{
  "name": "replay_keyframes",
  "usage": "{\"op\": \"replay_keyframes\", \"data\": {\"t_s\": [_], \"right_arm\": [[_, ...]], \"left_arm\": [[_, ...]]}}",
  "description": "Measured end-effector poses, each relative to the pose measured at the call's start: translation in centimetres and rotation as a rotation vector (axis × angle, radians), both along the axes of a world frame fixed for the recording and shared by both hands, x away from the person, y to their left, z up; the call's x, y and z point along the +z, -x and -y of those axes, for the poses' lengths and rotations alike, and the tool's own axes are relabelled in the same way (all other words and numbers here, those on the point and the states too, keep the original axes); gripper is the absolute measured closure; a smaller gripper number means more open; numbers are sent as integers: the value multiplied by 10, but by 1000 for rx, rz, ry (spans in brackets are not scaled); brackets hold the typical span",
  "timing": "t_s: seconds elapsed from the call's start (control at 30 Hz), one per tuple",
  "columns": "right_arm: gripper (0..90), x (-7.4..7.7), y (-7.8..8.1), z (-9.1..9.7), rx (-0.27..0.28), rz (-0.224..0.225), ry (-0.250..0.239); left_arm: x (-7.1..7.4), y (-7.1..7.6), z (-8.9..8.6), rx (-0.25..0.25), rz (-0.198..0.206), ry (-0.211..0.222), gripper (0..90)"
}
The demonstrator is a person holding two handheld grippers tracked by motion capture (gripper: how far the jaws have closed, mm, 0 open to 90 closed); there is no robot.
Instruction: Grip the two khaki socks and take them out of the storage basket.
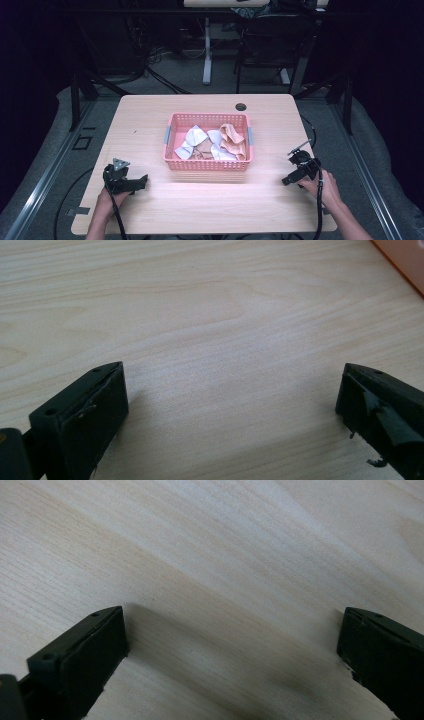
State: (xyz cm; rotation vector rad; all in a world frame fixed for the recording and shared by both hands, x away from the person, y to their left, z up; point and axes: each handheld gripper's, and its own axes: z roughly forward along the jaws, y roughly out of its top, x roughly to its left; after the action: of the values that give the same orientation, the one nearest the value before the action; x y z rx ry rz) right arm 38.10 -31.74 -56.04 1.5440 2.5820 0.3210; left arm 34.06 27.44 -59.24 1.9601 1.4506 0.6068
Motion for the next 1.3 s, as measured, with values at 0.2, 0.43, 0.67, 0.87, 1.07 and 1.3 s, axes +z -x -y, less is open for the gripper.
{"op": "replay_keyframes", "data": {"t_s": [0.2,0.43,0.67,0.87,1.07,1.3], "right_arm": [[0,0,0,0,-1,1,1],[0,1,-1,1,-6,-4,23],[3,13,-1,6,-20,10,-11],[6,22,1,6,-28,9,-44],[9,30,1,2,-9,3,-40],[10,44,1,-10,35,20,-40]], "left_arm": [[0,0,0,0,0,-1,4],[0,0,0,-1,0,-1,5],[0,0,0,0,0,-1,5],[0,0,0,1,0,0,5],[0,0,0,4,0,0,4],[0,1,0,9,-1,1,5]]}}
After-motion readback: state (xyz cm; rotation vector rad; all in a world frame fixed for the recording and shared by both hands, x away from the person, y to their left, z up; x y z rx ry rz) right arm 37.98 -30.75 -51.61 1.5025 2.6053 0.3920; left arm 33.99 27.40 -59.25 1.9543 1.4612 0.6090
